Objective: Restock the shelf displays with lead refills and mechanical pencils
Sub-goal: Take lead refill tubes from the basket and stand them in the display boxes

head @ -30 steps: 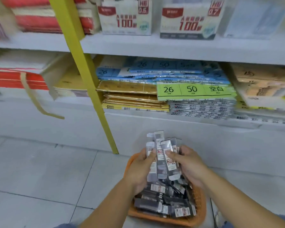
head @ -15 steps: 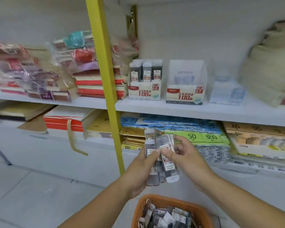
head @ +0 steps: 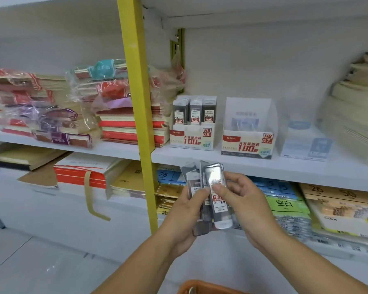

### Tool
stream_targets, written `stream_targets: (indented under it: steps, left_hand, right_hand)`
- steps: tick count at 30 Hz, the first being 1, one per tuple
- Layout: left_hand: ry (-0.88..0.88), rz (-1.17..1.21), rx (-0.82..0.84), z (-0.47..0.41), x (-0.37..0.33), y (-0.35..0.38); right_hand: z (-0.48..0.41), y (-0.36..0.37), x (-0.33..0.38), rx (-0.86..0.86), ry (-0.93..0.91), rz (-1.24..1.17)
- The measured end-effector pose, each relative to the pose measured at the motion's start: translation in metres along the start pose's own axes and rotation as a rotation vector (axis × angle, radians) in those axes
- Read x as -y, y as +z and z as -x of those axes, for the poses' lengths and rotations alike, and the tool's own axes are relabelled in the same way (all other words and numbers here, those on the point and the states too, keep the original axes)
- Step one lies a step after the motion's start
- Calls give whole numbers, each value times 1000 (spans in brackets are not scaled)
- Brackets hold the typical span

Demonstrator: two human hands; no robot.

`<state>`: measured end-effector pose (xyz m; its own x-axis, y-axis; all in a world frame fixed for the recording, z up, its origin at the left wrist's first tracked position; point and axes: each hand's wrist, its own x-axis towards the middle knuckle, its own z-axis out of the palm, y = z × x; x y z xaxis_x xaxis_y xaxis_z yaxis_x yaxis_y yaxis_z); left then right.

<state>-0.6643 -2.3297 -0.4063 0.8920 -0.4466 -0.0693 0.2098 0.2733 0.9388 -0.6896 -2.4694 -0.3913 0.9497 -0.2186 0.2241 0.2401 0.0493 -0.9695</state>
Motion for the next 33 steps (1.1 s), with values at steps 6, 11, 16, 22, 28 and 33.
stream_targets:
  steps: [6,11,16,22,28,33]
  left_hand:
    - [17,72,10,-9,-2,-8]
    - [76,47,-55,-9,-5,-12]
    - [145,119,-156,-11,-9,-14]
    - [156,161,-188,-12,-7,-14]
    - [148,152,-164,-7,-14,-17]
    - [174,133,-239,-9,-25,-19]
  right_hand:
    - [-5,7,-4,-66,-149,330]
    - [-3,7,5,121,-93,483]
    - [9,2,5,195,-53,313]
    - [9,2,1,116,-63,294]
    - [7,4,4,148,8,221]
    - [1,6,13,108,83,196]
